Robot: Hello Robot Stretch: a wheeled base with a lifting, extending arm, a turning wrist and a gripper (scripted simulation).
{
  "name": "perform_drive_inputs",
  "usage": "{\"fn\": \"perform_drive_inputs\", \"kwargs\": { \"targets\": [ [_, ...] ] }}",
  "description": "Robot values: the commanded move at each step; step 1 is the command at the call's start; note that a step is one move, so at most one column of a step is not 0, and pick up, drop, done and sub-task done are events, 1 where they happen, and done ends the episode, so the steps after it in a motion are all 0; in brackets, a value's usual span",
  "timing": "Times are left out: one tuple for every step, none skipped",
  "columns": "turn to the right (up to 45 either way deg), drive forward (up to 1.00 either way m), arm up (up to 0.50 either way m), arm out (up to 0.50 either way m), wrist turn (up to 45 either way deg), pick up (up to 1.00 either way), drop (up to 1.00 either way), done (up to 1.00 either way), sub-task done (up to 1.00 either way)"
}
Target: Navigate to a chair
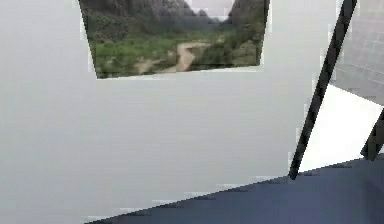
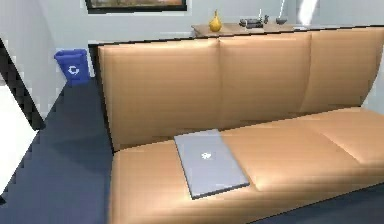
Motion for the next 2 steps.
{"fn": "perform_drive_inputs", "kwargs": {
  "targets": [
    [-9.0,0.0,0.0,0.0,0.0,0.0,0.0,0.0,0.0],
    [0.0,0.15,0.0,0.0,0.0,0.0,0.0,0.0,0.0]
  ]
}}
